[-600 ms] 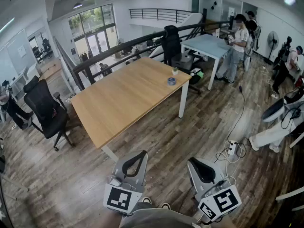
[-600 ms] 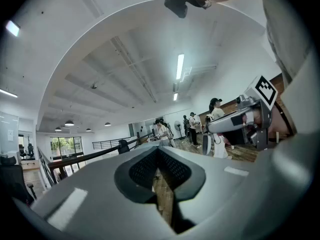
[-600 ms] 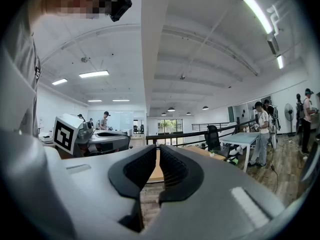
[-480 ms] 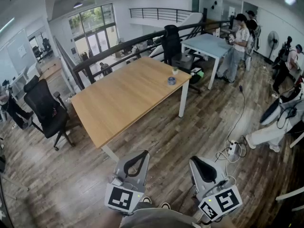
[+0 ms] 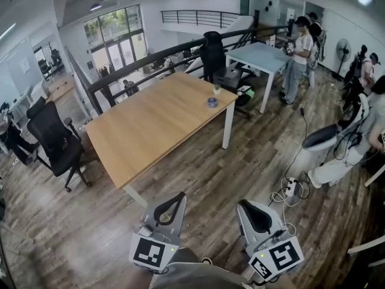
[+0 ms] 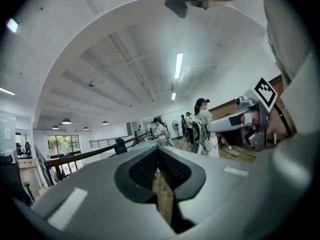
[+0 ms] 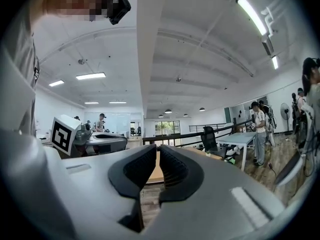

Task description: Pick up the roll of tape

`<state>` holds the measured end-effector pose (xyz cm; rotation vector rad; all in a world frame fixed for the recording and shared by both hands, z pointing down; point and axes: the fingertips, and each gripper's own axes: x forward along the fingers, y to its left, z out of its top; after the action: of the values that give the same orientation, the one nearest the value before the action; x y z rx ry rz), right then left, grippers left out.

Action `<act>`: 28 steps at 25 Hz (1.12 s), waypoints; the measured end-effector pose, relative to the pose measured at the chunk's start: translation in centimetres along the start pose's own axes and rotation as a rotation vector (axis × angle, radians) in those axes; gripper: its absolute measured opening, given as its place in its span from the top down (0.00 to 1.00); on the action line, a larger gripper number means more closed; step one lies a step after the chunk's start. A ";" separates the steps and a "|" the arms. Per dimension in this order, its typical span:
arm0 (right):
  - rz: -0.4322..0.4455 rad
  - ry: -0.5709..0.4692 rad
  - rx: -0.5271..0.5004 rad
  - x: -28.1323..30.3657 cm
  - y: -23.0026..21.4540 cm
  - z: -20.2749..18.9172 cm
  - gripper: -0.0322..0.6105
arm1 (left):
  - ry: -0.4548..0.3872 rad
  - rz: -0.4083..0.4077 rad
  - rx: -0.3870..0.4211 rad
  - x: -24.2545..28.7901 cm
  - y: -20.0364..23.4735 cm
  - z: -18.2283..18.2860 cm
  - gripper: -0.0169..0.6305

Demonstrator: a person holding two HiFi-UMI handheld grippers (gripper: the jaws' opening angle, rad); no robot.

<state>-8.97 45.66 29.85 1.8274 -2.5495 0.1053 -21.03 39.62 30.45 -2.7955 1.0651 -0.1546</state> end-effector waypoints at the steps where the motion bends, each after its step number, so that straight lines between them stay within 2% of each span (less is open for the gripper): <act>1: -0.001 0.003 -0.002 0.0 -0.2 -0.1 0.90 | 0.001 0.000 0.001 0.2 0.0 0.0 0.97; 6: -0.011 0.006 0.002 0.8 -0.7 -0.7 0.89 | -0.005 0.001 0.002 0.8 0.6 -0.2 0.97; 10: -0.041 0.003 -0.016 1.9 -1.9 -0.7 0.78 | -0.002 -0.001 -0.002 2.2 1.6 -0.6 0.97; 16: -0.073 0.010 -0.010 4.5 -5.1 -0.7 0.77 | -0.005 -0.029 -0.005 6.4 3.0 -0.9 0.97; 28: -0.108 0.079 -0.021 15.8 -10.5 -0.7 0.77 | 0.011 -0.065 -0.034 16.1 11.2 -2.1 0.97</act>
<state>-4.18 27.44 31.79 1.9079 -2.3858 0.1461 -16.70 20.45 31.29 -2.8645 0.9896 -0.1605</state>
